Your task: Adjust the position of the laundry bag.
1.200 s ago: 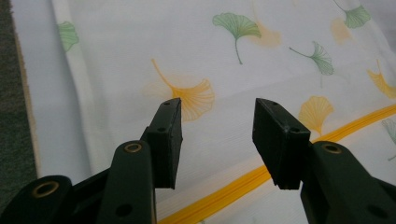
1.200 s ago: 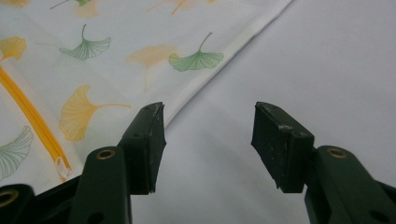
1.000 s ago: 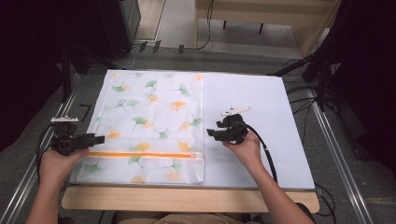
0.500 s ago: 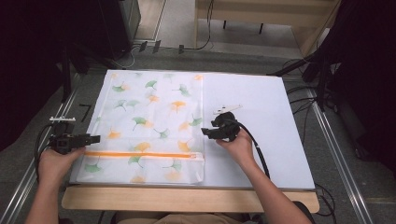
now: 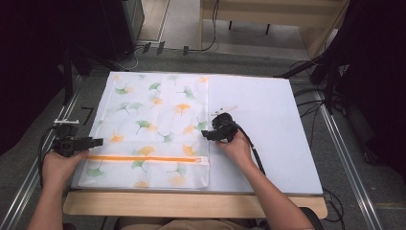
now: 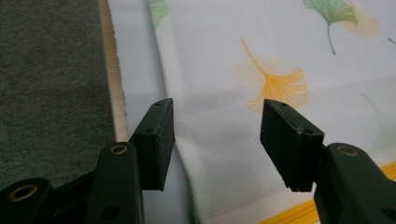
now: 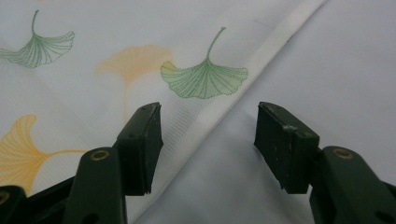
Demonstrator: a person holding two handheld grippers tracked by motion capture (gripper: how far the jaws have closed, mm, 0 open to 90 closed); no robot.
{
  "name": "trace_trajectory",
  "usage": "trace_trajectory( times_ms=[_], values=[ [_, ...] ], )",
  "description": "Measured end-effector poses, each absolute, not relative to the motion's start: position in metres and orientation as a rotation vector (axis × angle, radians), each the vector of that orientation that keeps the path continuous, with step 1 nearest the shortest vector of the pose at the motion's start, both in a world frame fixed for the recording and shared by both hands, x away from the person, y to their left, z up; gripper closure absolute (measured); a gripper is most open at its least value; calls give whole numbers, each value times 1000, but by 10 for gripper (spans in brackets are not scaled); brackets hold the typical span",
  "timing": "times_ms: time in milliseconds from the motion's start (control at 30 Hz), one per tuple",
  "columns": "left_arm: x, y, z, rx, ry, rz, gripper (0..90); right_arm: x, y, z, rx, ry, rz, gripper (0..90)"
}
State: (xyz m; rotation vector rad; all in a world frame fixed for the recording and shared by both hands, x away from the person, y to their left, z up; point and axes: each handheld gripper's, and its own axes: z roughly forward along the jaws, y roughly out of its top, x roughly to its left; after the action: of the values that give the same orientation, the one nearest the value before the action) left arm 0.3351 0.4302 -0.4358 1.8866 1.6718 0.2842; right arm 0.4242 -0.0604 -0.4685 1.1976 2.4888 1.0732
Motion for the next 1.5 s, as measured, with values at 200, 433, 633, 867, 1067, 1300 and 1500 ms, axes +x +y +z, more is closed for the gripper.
trace_trajectory(
  times_ms=[200, 433, 633, 867, 1067, 1300, 1500],
  values=[
    [337, 428, -438, 1895, 1677, 276, 458, 426, -53, -471, 1195, 2472, 1091, 427],
    [339, 421, -438, 1903, 1656, 247, 531, 426, -42, -472, 1188, 2450, 1095, 454],
    [341, 417, -439, 1922, 1647, 262, 596, 426, -37, -472, 1172, 2447, 1067, 513],
    [342, 414, -440, 1926, 1651, 277, 672, 425, -36, -472, 1142, 2431, 1032, 622],
    [343, 412, -441, 1932, 1659, 298, 778, 427, -35, -473, 1143, 2425, 1065, 806],
    [344, 415, -441, 1919, 1670, 280, 863, 429, -36, -472, 1147, 2437, 1072, 900],
    [343, 415, -438, 1910, 1665, 264, 889, 430, -37, -470, 1157, 2452, 1080, 900]
  ],
)
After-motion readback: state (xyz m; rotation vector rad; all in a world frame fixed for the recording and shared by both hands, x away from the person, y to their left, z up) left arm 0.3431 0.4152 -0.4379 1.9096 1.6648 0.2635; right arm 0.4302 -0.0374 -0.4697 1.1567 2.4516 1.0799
